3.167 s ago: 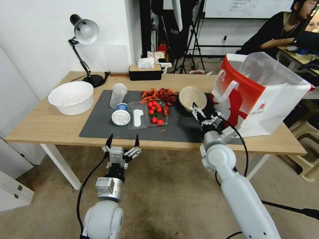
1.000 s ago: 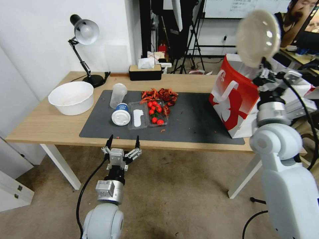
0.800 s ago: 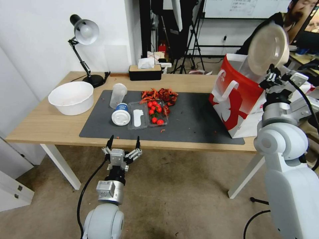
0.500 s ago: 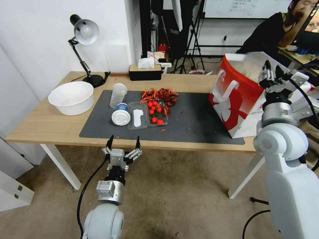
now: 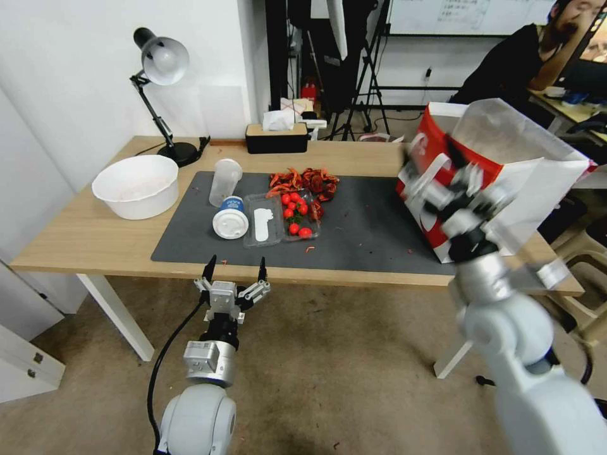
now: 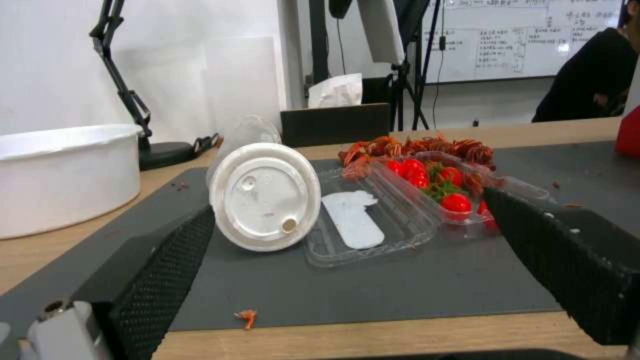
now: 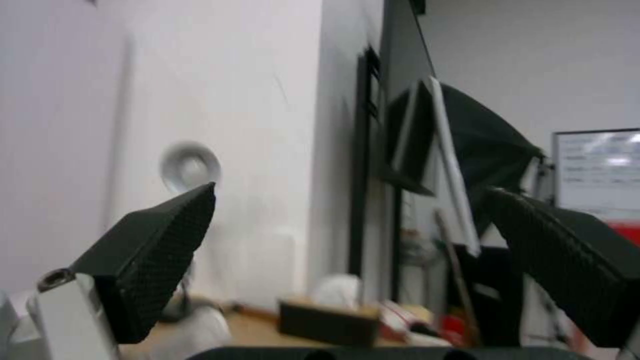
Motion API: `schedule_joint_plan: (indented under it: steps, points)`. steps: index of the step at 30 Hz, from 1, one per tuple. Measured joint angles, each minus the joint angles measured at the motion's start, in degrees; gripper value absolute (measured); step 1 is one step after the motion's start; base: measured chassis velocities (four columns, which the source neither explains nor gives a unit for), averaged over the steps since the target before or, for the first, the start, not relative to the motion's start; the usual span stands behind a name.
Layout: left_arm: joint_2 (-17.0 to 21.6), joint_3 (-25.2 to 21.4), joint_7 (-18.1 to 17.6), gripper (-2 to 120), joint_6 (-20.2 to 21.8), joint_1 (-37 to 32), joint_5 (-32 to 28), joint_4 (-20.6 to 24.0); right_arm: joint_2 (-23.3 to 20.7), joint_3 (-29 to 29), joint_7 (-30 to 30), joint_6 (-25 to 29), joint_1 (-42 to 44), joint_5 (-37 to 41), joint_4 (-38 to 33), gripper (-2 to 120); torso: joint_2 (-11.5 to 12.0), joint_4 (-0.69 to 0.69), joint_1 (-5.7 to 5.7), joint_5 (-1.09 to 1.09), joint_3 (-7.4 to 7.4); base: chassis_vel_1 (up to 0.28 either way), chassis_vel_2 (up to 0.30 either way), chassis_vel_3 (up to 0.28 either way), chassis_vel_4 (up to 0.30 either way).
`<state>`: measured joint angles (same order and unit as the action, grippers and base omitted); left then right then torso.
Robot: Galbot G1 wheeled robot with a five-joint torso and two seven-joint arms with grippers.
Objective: Pick up the trash from the table and place it into the takeout bag.
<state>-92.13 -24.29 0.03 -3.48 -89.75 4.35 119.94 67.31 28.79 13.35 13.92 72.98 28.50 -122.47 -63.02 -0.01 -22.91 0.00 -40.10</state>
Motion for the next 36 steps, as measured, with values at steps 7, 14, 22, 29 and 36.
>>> schedule_joint_plan:
  steps: [7,14,22,29,36]
  points:
    - [0.0,-0.2,0.0,100,0.0,0.4,-0.3,-0.5,1.3,-0.5,-13.5,5.5,11.1,-15.7,2.3,100,0.0,-0.01,0.0,-0.01,0.0,0.0,0.0,0.0,0.0]
    - [0.0,-0.3,0.0,100,0.0,0.4,-0.3,-0.5,2.9,-0.3,-21.4,9.0,14.2,-20.6,6.0,100,0.0,0.02,0.0,-0.01,0.0,0.0,0.0,0.0,0.0]
    - [0.0,-0.3,-0.1,100,0.0,0.4,-0.4,-0.5,3.9,-2.5,-25.7,8.8,16.1,-18.9,8.4,100,0.0,0.01,0.0,0.0,0.0,0.0,0.0,0.0,0.0]
    - [0.0,-0.2,-0.1,100,-0.1,0.5,-0.4,-0.5,4.3,-5.3,-29.3,5.9,16.2,-15.6,9.4,100,0.0,0.01,-0.01,0.0,0.0,0.0,0.0,0.0,0.0]
    - [0.0,-0.3,-0.1,100,-0.5,0.8,-0.7,-0.6,4.6,-5.9,-29.4,5.3,16.1,-15.2,9.2,100,0.0,0.01,-0.01,-0.01,0.0,0.0,0.0,0.0,0.0]
